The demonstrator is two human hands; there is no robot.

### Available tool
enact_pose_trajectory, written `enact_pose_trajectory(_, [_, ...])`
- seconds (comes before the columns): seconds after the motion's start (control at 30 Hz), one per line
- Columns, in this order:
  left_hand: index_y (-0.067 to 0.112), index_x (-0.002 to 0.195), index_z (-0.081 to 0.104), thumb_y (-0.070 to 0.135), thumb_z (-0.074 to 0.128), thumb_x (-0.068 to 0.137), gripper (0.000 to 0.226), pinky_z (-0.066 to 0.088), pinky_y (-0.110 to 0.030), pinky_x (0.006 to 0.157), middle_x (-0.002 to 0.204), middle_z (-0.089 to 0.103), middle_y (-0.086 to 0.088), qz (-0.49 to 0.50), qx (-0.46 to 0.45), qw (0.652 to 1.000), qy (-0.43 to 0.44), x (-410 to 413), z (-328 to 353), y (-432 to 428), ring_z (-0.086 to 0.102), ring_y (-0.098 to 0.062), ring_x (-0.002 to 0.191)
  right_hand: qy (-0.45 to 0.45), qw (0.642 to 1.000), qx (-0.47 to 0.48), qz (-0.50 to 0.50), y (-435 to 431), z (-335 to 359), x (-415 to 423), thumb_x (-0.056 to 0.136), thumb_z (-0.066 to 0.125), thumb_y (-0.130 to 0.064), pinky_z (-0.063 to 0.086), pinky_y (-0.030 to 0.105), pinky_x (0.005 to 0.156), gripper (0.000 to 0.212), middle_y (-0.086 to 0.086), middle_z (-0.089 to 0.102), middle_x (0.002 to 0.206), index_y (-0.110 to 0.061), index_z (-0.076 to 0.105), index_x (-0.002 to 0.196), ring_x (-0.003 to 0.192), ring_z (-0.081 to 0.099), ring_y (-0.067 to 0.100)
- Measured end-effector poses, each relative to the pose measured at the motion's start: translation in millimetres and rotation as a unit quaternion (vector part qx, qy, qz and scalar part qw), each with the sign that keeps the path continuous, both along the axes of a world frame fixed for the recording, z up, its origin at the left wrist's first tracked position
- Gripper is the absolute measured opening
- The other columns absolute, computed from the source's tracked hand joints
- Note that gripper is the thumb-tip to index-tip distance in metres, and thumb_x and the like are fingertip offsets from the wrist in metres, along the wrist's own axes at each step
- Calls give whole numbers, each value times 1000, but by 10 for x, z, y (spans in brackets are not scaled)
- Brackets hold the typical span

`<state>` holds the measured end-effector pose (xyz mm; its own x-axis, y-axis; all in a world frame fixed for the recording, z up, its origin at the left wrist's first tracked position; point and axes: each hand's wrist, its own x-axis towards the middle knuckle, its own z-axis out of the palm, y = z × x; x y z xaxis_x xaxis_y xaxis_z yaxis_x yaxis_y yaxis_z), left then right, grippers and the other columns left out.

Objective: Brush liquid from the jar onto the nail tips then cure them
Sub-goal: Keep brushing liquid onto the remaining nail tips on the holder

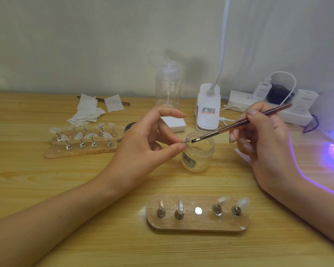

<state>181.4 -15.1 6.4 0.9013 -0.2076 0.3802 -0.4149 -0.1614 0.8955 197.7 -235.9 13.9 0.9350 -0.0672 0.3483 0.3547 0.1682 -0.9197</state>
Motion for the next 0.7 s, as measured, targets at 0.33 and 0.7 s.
enact_pose_trajectory(0.33, [28, 121, 61, 8, 78, 83, 46, 53, -47, 70, 77, 66, 7, -3, -3, 1000, 6, 0, -6, 2, 71, -12, 84, 18, 999, -33, 2, -8, -9, 11, 100, 42, -21, 15, 28, 41, 27, 8, 62, 60, -24, 51, 75, 40, 32, 12])
enact_pose_trajectory(0.7, [29, 120, 61, 23, 79, 75, 48, 53, -49, 72, 75, 65, 7, -9, -9, 1000, 17, -32, 33, -12, 70, -9, 78, 12, 1000, -23, 3, 14, 6, -8, 102, 43, -18, 24, 20, 40, 26, 8, 61, 58, -20, 49, 76, 40, 32, 12])
